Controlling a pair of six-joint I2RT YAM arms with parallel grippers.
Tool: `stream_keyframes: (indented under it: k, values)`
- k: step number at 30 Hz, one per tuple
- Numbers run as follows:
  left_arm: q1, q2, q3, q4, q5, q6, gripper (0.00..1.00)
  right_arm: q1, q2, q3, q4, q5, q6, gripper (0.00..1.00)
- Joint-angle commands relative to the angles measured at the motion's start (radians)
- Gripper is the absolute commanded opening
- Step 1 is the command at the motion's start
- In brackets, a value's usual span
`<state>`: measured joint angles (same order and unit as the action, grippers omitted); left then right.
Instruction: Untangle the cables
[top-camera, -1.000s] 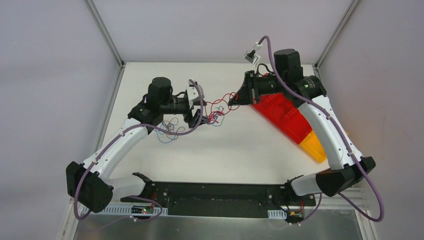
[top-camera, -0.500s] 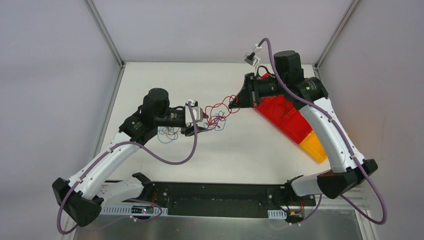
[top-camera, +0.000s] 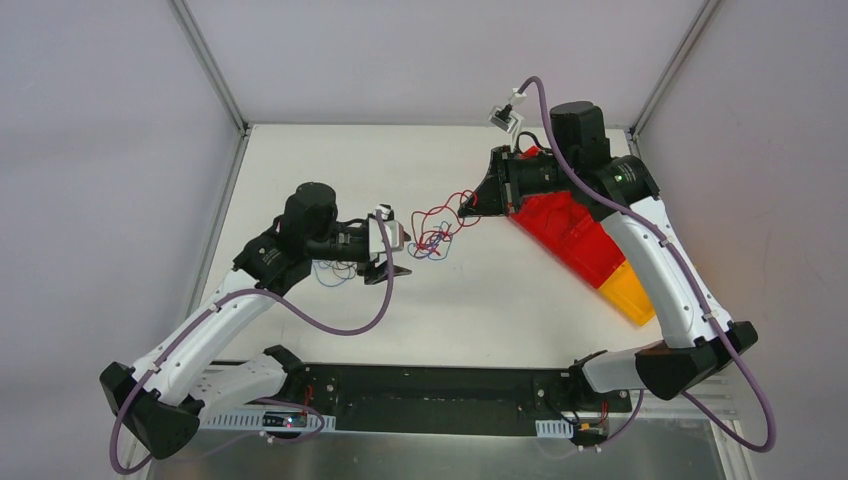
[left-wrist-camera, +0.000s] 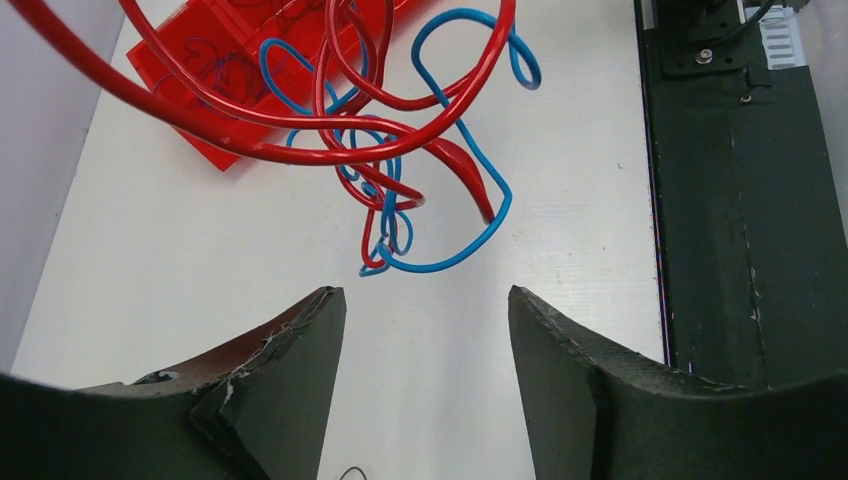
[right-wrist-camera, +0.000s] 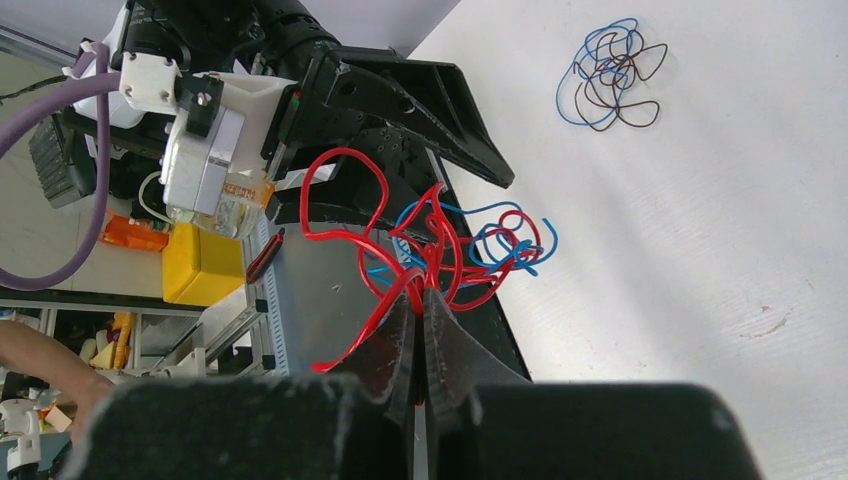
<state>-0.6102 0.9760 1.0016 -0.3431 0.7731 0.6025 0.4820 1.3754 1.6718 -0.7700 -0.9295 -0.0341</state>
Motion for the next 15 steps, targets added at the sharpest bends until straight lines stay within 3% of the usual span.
stream_keyframes:
  k: [1,13,15]
  values:
    - [-0.013,-0.009,0.025,0.007,-0.023,0.034,0.63,0.002,-0.036,0.009,0.01,-0.018,0.019,0.0]
    - [-0.062,0.022,0.12,0.007,-0.001,0.004,0.55,0.017,-0.048,-0.029,0.03,-0.018,0.032,0.0]
    - [-0.077,0.033,0.122,0.008,-0.001,0.002,0.5,0.019,-0.051,-0.031,0.035,-0.017,0.033,0.0]
